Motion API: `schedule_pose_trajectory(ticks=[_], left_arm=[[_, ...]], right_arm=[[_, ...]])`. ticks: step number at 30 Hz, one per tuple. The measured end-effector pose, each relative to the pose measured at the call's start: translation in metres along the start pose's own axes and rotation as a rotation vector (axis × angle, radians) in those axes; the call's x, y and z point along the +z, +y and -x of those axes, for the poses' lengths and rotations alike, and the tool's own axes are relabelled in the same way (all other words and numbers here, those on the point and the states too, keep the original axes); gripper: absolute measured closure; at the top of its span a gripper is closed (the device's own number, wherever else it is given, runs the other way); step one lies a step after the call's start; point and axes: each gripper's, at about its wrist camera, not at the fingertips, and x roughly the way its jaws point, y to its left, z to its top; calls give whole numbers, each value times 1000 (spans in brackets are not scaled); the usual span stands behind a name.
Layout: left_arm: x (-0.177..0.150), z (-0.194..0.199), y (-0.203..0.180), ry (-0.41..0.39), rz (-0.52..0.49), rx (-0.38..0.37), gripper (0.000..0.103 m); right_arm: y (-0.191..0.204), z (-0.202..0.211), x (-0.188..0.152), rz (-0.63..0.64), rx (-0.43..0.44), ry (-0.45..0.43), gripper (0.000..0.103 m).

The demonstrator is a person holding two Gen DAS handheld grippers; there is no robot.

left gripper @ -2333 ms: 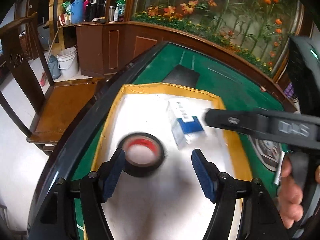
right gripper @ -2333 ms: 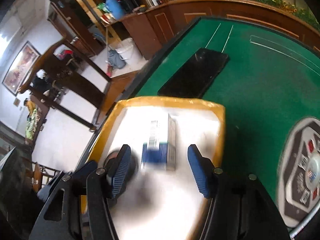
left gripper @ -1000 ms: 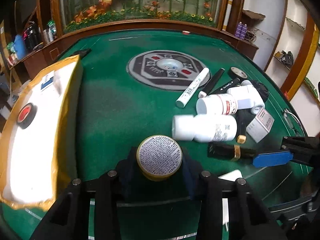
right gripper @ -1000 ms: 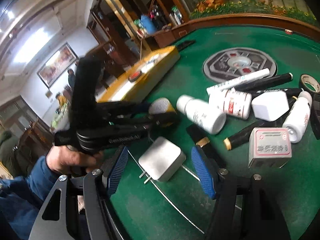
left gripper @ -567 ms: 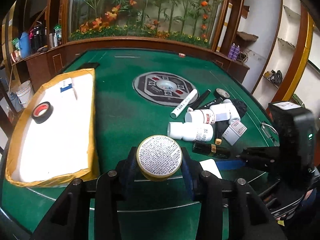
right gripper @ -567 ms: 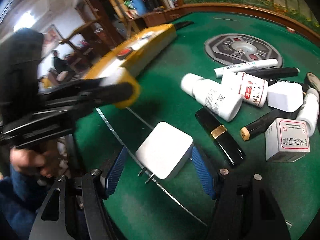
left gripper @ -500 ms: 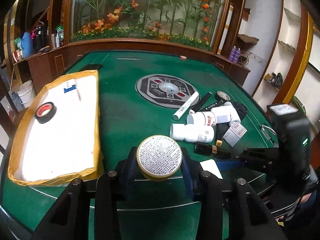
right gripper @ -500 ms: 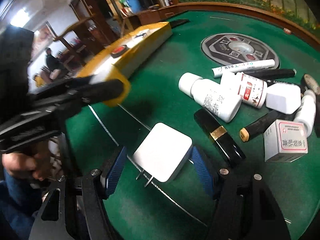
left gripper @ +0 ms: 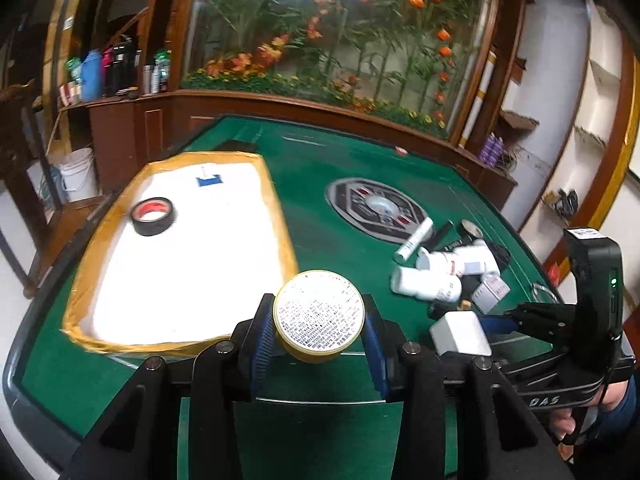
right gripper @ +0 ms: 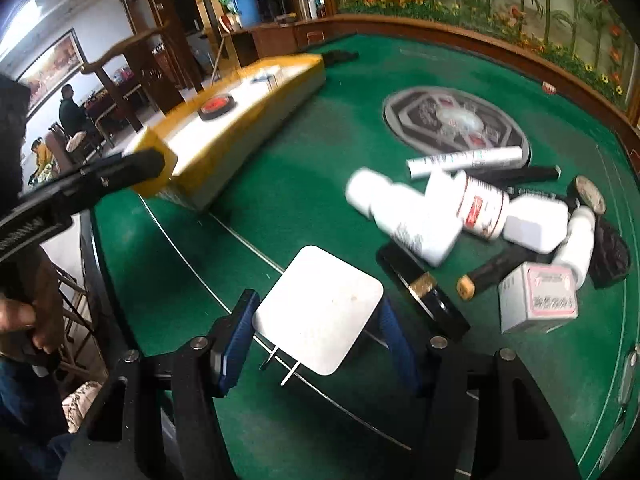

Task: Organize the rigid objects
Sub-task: 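Carry tin and charger into the white tray and open both tools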

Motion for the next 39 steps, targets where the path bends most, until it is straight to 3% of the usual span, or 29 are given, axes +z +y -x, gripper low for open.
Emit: schedule_pose_trajectory(ticks=[9, 19, 24, 30, 39], left_arm=[[4, 9, 45, -33, 71, 74, 60], [26, -29, 91, 29, 121, 155, 60], [32, -50, 105, 76, 139, 203, 59], [34, -69, 119, 124, 175, 209, 59], [37, -83, 128, 171, 182, 239, 59]], right_arm=[[31, 7, 35, 38, 87, -36, 43], [78, -16, 131, 57, 211, -48, 43], [96, -70, 179, 48, 165, 6, 43], [106, -136, 208, 10, 135, 131, 43], [116, -180, 233, 11, 77, 209, 43]])
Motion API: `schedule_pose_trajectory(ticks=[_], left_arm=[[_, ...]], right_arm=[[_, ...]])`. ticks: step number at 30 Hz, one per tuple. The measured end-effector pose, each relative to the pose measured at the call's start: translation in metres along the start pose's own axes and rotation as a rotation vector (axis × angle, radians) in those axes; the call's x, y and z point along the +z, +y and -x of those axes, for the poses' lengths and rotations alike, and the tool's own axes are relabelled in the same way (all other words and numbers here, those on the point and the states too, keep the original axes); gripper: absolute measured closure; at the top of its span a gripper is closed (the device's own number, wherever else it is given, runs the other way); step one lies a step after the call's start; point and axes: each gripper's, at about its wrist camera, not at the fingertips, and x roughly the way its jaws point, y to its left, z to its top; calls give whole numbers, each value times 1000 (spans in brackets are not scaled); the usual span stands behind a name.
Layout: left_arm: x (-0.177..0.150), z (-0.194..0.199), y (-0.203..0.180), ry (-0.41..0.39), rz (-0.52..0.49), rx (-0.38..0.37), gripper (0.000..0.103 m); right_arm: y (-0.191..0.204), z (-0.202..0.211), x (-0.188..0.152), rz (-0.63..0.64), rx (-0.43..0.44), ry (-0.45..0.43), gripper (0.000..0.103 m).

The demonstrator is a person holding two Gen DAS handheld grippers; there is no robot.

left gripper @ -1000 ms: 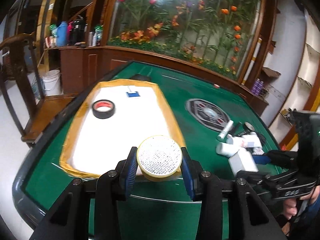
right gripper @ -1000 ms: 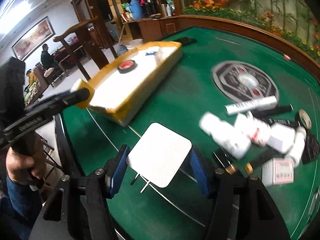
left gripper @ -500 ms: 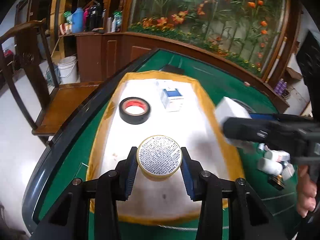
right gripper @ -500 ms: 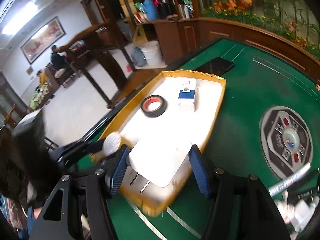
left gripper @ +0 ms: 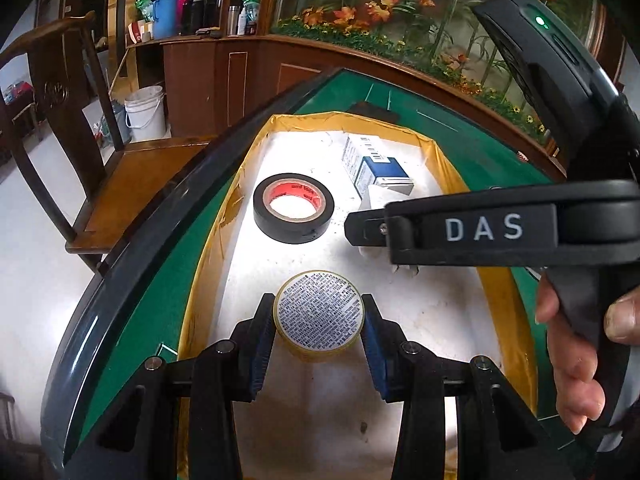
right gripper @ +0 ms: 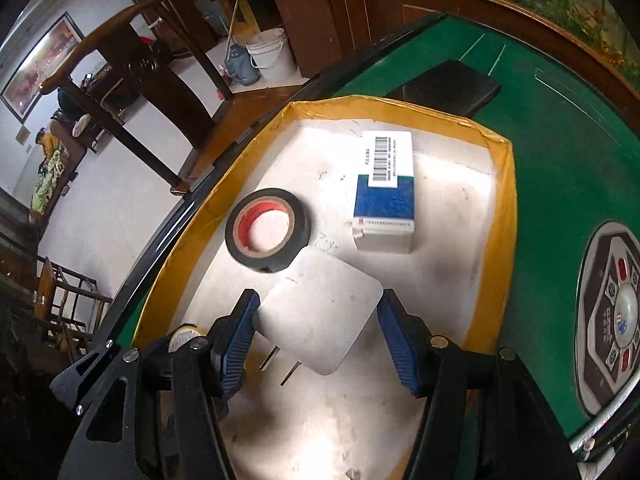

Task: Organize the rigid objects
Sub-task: 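Carry tin and charger into the white tray and open both tools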

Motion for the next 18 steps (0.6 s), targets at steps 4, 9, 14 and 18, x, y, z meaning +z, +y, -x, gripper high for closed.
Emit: schedule_pose_trajectory(ticks=[4, 9, 14, 18], left_arm=[[0, -1, 2, -2, 0, 13, 59], [1, -3, 5, 0, 5, 26, 59], [2, -5, 1, 9, -12, 46, 56], [2, -1, 1, -4, -4, 37, 31]], right_arm=[[4, -8, 3, 7, -11, 16, 43], [4, -18, 4, 9, -23, 38, 43], [3, -23, 1, 10, -18, 41, 42], [3, -19, -3, 14, 1, 31, 40]])
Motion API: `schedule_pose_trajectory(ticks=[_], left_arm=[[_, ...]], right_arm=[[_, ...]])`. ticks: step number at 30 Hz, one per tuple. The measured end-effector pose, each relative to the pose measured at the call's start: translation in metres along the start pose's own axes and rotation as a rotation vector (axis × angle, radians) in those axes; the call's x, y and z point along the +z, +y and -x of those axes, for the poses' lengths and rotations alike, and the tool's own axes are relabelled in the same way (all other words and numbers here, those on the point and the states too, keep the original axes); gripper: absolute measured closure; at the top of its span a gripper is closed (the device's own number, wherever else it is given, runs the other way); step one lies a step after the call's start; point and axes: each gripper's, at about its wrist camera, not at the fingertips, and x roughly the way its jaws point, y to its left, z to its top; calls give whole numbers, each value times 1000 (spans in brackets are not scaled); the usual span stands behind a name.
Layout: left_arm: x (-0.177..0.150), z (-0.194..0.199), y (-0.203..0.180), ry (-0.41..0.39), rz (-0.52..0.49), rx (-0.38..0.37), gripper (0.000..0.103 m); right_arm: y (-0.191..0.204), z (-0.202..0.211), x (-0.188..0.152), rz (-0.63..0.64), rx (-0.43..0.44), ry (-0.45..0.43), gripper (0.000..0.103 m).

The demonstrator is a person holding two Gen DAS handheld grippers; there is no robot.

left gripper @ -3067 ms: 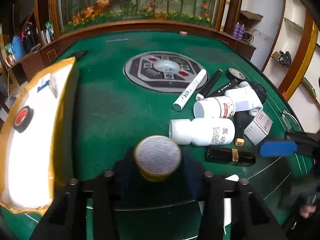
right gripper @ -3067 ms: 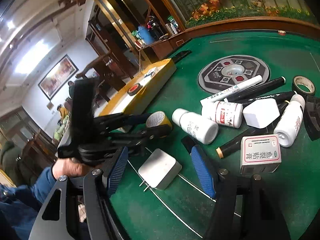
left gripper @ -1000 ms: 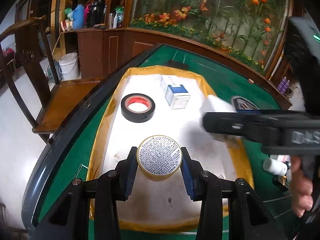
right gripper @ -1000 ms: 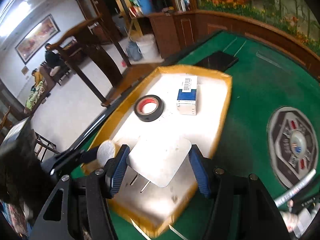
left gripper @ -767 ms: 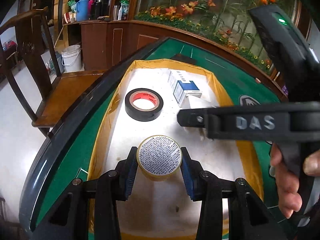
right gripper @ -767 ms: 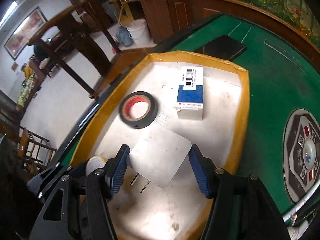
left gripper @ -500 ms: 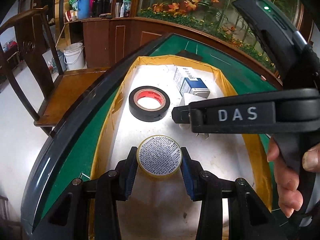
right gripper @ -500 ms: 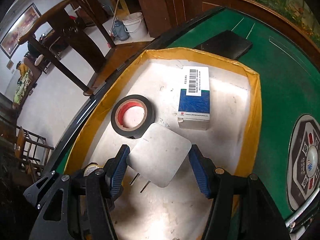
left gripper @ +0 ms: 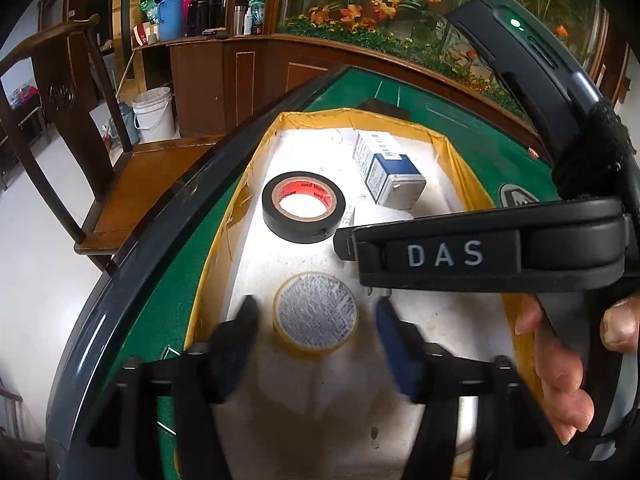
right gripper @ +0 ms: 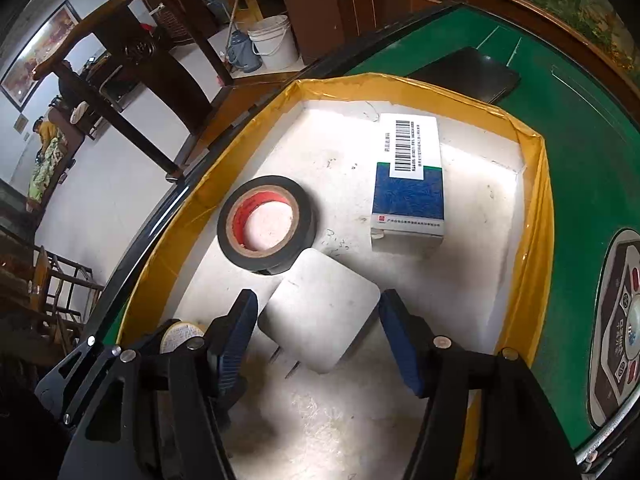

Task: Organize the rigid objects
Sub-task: 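Carry tin and charger into the white tray and open both tools, then grasp a white medicine bottle with the left tool while the right tool moves to another bottle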

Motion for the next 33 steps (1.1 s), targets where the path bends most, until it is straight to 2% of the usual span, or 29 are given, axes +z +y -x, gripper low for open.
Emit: schedule_pose_trajectory(ticks=[5, 9, 14, 18, 22, 25, 27, 29, 31, 33], left_arm=[[-4, 10, -1, -18, 14, 3, 31], [-19, 37, -14, -85, 5, -17, 31], [-49, 71, -60, -204, -74, -85, 30], [-77, 83, -118, -257, -203, -194, 23], [-98, 73, -178, -225, -363, -300, 22], [-105, 58, -203, -149, -435, -289, 21], [-103, 58, -201, -146, -425, -312, 21], [-98, 49, -194, -82, -384, -350, 21], [-91, 38, -185, -13, -304, -381, 21], [-87, 33, -176, 11, -241, -408, 21]], right_arm=[[-5, 22, -9, -25, 38, -52, 40], [-15, 53, -32, -46, 87, -118, 40], [-47, 106, -94, -60, 164, -227, 40], [-89, 155, -153, -76, 134, -352, 38], [-146, 189, -205, -177, 104, -445, 35], [-185, 200, -237, -264, 88, -485, 35], [-202, 197, -249, -281, 79, -493, 35], [-212, 189, -251, -302, 88, -464, 35], [-220, 179, -249, -345, 141, -432, 35], [-223, 173, -249, -369, 190, -419, 35]])
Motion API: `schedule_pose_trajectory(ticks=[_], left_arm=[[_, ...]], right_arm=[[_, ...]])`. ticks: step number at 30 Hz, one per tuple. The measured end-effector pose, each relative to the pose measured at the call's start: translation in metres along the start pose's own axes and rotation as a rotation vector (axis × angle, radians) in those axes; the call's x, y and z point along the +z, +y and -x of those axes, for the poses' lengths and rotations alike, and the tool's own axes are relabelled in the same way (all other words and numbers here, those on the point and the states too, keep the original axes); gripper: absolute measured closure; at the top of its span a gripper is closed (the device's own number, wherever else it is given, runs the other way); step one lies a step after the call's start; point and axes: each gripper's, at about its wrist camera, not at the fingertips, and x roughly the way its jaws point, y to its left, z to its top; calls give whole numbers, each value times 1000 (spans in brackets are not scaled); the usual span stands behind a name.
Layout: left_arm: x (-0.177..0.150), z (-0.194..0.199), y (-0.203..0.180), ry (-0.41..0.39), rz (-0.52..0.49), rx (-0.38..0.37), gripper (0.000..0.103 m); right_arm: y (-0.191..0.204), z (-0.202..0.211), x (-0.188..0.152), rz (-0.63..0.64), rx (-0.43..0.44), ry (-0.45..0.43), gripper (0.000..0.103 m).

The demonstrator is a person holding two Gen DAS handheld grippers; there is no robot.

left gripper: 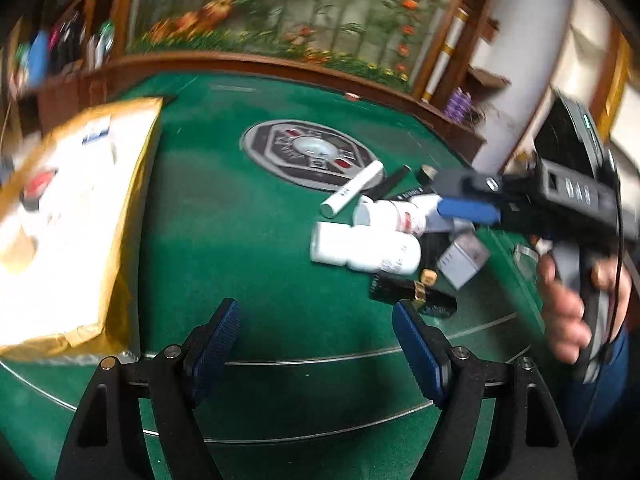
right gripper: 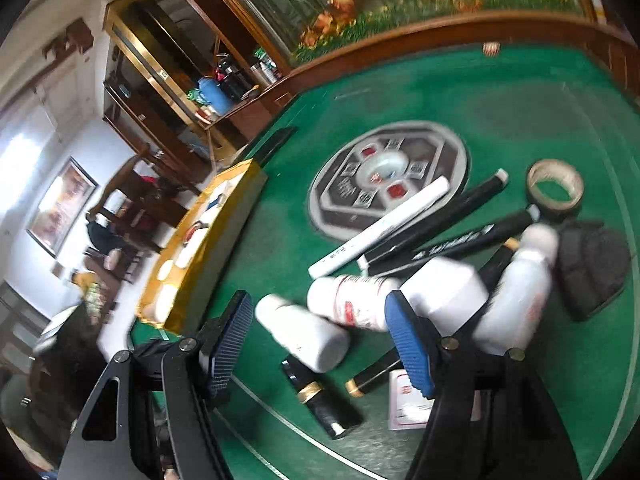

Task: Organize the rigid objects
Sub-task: 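Grasp a white medicine bottle with the left tool while the right tool moves to another bottle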

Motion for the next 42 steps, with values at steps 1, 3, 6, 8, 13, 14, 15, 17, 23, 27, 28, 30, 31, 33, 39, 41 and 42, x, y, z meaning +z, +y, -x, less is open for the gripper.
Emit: schedule_pose_trajectory(ticks=[1, 3, 6, 8, 13, 14, 15, 17, 23, 27, 28, 30, 31, 33, 39, 41, 42], left_arm=[[-2, 1, 3, 7, 25, -13, 21], [-5, 1, 5, 17, 38, -14, 21], [-8, 4, -5, 20, -10, -23, 21], [-9, 3, -8, 20, -27, -29, 21], [-8, 4, -5, 23, -19, -33, 21], [-8, 3, -5, 24, -18, -31, 21], [-8, 3, -5, 24, -19, -35, 21], [-8, 4, -6, 19, -22, -34, 21], [-9, 5, -3, 19, -7, -33, 21], [-9, 2, -2, 34, 6, -27, 21], [-9, 2, -2, 34, 7, -25, 21], [-9, 2, -1, 33, 11, -20, 21], [-9, 1, -1, 38, 14, -19, 21], [-8, -1, 0, 46, 20, -14, 21], [-8, -2, 1, 52, 22, -13, 21], [-9, -2, 0, 47, 19, -15, 21], [-9, -1, 0, 45, 18, -16, 21]], right_arm=[[1, -2, 0, -5, 3, 0, 35], [1, -1, -1, 1, 1, 0, 35], [-3, -4, -3, -5, -33, 2, 35], [-4, -4, -3, -10, -38, -4, 35], [-3, -4, 0, 19, -85, -45, 35], [-2, -6, 1, 31, -102, -48, 35], [0, -8, 3, 43, -114, -44, 35], [3, -17, 6, 74, -127, -21, 35], [14, -50, 9, 112, -122, 95, 35], [16, -50, 0, 116, -50, 145, 37], [17, -50, -3, 116, -21, 164, 42], [17, -48, -8, 99, 30, 188, 46], [16, -47, -8, 97, 35, 189, 50], [17, -43, -8, 116, 15, 172, 56], [26, -47, -13, 192, -44, 157, 59], [31, -49, -16, 238, -64, 157, 59], [32, -50, -17, 248, -66, 166, 59]])
